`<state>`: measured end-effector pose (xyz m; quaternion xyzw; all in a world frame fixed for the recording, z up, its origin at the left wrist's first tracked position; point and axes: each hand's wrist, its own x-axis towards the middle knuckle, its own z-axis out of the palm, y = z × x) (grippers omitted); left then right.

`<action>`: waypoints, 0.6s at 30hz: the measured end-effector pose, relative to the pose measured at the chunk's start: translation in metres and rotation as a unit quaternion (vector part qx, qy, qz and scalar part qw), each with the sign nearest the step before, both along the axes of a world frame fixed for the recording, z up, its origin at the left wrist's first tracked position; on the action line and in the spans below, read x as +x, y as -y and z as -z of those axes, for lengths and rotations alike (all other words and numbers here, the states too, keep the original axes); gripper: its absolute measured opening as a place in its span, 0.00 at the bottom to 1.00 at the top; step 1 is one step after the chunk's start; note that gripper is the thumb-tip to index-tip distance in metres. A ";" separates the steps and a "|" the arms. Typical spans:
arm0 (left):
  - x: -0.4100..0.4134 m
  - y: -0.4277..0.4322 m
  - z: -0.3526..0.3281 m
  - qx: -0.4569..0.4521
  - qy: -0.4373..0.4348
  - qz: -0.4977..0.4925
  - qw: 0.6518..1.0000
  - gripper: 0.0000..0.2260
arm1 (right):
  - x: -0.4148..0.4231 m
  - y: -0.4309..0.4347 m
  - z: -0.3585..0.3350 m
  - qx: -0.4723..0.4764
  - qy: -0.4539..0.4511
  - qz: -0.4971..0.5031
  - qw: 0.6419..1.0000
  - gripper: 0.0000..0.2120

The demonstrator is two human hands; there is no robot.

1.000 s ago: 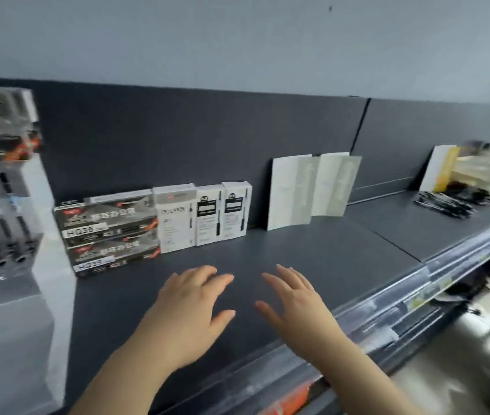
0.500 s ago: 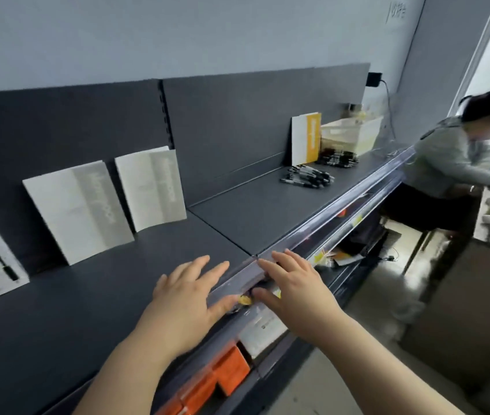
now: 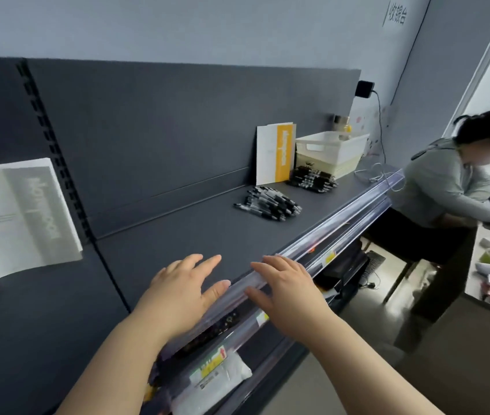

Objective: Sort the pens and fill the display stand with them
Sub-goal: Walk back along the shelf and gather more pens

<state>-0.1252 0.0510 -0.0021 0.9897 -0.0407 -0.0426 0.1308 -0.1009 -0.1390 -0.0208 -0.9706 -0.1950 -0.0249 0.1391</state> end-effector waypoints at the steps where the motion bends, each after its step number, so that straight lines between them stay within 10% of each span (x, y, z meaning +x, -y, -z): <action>1: 0.022 0.008 0.003 -0.007 -0.001 -0.001 1.000 0.28 | 0.018 0.009 0.000 -0.007 -0.004 0.001 1.000 0.26; 18: 0.254 0.102 0.043 -0.275 -0.111 -0.209 0.932 0.28 | 0.288 0.117 0.008 0.086 -0.076 0.081 0.990 0.14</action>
